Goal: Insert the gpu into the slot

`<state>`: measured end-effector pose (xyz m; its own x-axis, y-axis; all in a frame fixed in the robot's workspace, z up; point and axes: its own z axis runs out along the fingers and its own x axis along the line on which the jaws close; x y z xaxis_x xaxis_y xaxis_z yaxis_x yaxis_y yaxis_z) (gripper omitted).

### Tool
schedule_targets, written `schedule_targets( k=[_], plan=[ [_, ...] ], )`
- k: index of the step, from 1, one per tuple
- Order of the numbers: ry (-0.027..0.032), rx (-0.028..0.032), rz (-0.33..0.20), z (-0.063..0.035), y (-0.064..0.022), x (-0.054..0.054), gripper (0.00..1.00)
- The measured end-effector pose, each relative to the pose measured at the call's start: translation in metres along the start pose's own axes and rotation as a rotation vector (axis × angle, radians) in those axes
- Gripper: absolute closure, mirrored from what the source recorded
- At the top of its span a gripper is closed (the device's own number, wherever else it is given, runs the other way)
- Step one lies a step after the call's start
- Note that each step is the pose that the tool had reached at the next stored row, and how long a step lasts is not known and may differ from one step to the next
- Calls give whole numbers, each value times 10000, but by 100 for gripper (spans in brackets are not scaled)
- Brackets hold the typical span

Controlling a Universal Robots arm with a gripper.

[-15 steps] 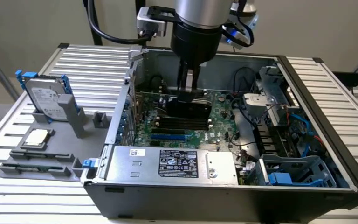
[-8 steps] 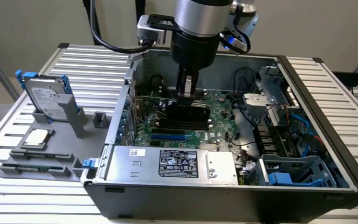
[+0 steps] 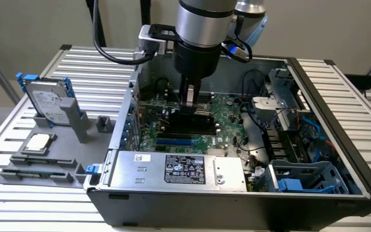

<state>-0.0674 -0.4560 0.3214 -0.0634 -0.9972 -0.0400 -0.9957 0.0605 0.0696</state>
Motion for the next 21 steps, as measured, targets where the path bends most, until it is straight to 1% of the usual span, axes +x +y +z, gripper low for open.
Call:
schedule_targets(
  k=[10, 18, 21],
  plan=[
    [-39, 40, -30, 183, -2, 2, 74],
    [-69, 74, -106, 331, 14, 5, 74],
    [-93, 80, -125, 385, 14, 7, 74]
  ],
)
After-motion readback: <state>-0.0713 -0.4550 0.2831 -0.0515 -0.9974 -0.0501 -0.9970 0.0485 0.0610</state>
